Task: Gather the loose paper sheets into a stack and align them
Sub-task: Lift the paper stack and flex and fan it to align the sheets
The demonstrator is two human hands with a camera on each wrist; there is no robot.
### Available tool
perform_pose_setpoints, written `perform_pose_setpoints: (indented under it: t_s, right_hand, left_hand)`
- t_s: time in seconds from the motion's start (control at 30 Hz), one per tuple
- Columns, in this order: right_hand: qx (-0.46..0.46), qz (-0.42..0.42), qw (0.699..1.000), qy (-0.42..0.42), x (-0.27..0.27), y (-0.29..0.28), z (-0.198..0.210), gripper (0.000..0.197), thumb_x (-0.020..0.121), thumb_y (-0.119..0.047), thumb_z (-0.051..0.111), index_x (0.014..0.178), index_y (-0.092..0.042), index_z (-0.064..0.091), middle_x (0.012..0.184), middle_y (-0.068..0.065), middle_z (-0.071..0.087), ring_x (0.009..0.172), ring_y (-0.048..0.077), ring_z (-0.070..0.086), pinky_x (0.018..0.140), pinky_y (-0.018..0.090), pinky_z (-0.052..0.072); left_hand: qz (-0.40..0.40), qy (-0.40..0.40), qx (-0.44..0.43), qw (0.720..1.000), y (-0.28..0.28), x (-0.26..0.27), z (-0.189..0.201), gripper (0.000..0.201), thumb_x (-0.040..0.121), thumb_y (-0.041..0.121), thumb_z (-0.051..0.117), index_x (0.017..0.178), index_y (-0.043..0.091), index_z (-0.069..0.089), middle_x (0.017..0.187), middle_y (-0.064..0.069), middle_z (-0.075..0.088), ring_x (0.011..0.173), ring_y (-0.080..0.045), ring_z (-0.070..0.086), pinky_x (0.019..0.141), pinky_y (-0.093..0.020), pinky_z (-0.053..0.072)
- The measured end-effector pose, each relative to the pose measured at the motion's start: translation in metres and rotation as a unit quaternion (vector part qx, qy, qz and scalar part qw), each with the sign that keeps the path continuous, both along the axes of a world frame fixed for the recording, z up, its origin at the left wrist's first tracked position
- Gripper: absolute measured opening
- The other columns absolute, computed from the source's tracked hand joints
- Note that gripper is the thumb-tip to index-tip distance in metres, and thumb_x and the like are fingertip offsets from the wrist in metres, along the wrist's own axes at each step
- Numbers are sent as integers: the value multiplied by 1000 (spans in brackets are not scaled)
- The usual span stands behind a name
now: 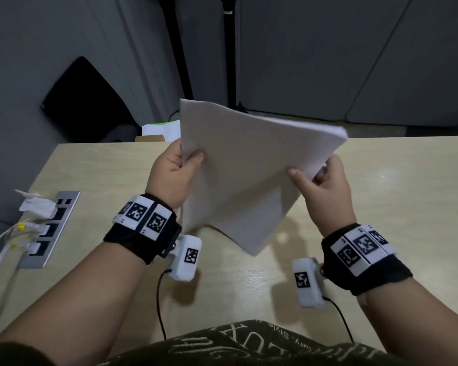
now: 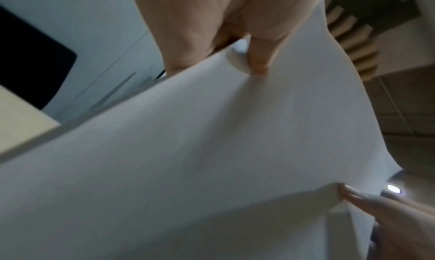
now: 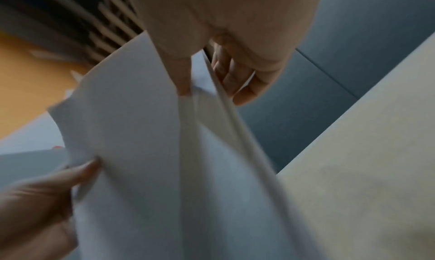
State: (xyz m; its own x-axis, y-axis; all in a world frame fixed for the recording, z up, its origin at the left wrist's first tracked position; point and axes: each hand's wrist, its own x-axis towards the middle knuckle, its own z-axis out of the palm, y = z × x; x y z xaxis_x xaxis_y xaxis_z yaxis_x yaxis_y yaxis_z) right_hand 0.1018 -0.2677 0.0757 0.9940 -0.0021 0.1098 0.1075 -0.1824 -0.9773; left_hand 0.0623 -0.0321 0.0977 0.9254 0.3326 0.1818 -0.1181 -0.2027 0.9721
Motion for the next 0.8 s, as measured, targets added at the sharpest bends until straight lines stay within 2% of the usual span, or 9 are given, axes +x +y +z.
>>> perform_pose_setpoints:
  t_s: [0.1, 0.17, 0.33, 0.4, 0.5, 0.57, 0.67, 0.73, 0.8]
  right_hand:
    - [-8, -25, 995, -91, -5, 7, 12, 16, 91, -19, 61, 102, -29, 57, 89, -24, 65, 82, -9, 60, 72, 13, 47]
    - [-18, -28, 990, -140, -8, 8, 17, 26, 92, -15, 58, 93, -40, 52, 81, -32, 62, 78, -13, 56, 68, 7, 42]
    - [-105, 45, 990, -82, -5, 9, 6, 19, 93, -12, 53, 102, -28, 47, 85, -25, 56, 77, -16, 54, 61, 2, 38]
    - [-88, 30, 992, -88, -6, 9, 8, 22, 95, -9, 48, 101, -30, 50, 85, -25, 56, 77, -13, 55, 63, 3, 39]
    - [-36, -12, 991, -131, -11, 8, 21, 29, 96, -10, 47, 102, -39, 51, 87, -25, 59, 79, -13, 56, 69, 9, 44]
    - [-13, -15, 990, -138, -11, 6, 23, 23, 94, -14, 52, 108, -32, 52, 89, -27, 60, 83, -10, 57, 71, 12, 46]
    - [3, -26, 989, -143, -9, 5, 27, 35, 91, -14, 58, 125, -18, 47, 101, -21, 60, 91, -8, 58, 76, 17, 48]
    - [5, -34, 986, -165, -9, 6, 32, 41, 91, -13, 58, 129, -18, 45, 109, -21, 57, 96, -7, 57, 82, 19, 49]
    - [2, -39, 982, -185, -10, 9, 36, 40, 92, -12, 58, 130, -17, 47, 113, -23, 56, 100, -10, 56, 86, 16, 47]
  left_hand:
    - [13, -37, -48, 998, -7, -3, 1, 22, 87, 12, 54, 98, 29, 63, 91, 18, 74, 94, -7, 68, 84, -25, 52]
    - [32, -54, -59, 996, -9, -5, 2, 19, 86, 12, 56, 95, 27, 61, 87, 18, 73, 89, -5, 68, 80, -24, 52]
    - [41, -2, 13, 999, -17, -4, -8, 17, 87, 22, 54, 98, 35, 58, 93, 16, 68, 93, -8, 65, 87, -39, 53]
    - [45, -5, 10, 999, -19, -1, -4, 21, 91, 16, 50, 102, 32, 59, 93, 19, 69, 94, -6, 65, 87, -33, 52]
    - [40, -52, 5, 998, -16, -1, 8, 24, 91, 17, 52, 97, 38, 60, 93, 20, 70, 94, -5, 65, 84, -28, 52]
    - [28, -69, -4, 997, -15, -3, 13, 21, 88, 20, 55, 97, 38, 61, 94, 16, 69, 93, -5, 65, 80, -24, 52]
    - [34, -95, 9, 995, -17, -3, 22, 13, 87, 25, 56, 98, 32, 58, 94, 13, 63, 84, 7, 61, 73, -12, 46]
    - [43, -109, 41, 992, -19, 0, 28, 13, 91, 25, 53, 102, 25, 60, 96, 14, 63, 85, 9, 59, 73, -11, 45]
    - [52, -107, 62, 991, -21, 1, 32, 22, 95, 24, 50, 109, 16, 64, 100, 12, 67, 92, 1, 63, 79, -18, 49]
